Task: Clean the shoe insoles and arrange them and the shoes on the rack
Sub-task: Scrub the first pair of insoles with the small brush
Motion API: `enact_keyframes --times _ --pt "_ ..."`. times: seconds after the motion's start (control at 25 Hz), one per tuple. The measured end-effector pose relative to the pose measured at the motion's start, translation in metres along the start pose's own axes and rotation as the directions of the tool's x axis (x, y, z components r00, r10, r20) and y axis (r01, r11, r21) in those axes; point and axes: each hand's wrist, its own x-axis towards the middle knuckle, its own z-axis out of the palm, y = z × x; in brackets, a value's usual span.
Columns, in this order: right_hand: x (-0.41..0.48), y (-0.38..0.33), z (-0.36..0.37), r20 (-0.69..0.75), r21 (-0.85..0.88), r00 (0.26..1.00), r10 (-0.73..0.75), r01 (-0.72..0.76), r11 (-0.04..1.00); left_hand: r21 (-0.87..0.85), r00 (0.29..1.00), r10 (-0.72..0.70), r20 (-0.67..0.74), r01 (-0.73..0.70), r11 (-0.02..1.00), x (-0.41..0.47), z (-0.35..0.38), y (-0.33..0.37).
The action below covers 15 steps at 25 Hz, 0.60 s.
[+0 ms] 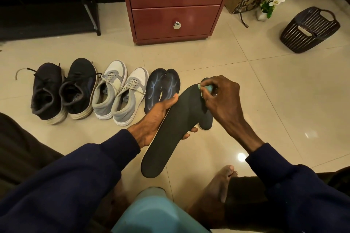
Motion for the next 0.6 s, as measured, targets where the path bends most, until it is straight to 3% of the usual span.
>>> enact_keyframes --times 0.12,0.24,0.32,0.4,0.48,0.6 --pt "-0.027 -0.028 0.013 0.173 0.118 0.978 -0.113 0.094 0.989 -0.051 1.0 0.017 -0.018 -0.018 0.999 -0.001 -0.004 0.001" --pt "-0.046 -0.048 0.02 0.403 0.164 0.841 -0.361 0.322 0.932 -0.042 0.99 0.052 -0.131 -0.057 0.997 -0.001 -0.006 0.001" --pt "-0.03 -0.04 0.015 0.377 0.115 0.865 -0.333 0.313 0.943 -0.04 0.993 0.059 -0.102 -0.063 0.997 -0.001 -0.004 0.0" --pt "-0.012 -0.024 0.007 0.195 -0.027 0.96 -0.2 0.209 0.977 -0.042 0.999 0.041 -0.019 -0.041 0.998 0.001 -0.001 0.002" --pt "-0.01 -0.015 0.002 0.074 -0.1 0.992 -0.104 0.111 0.989 -0.028 1.0 0.025 0.014 -0.025 0.999 0.002 -0.001 0.002" --pt "-0.039 -0.035 0.012 0.249 0.022 0.94 -0.232 0.234 0.972 -0.04 0.997 0.053 -0.054 -0.055 0.998 0.004 -0.002 0.002"
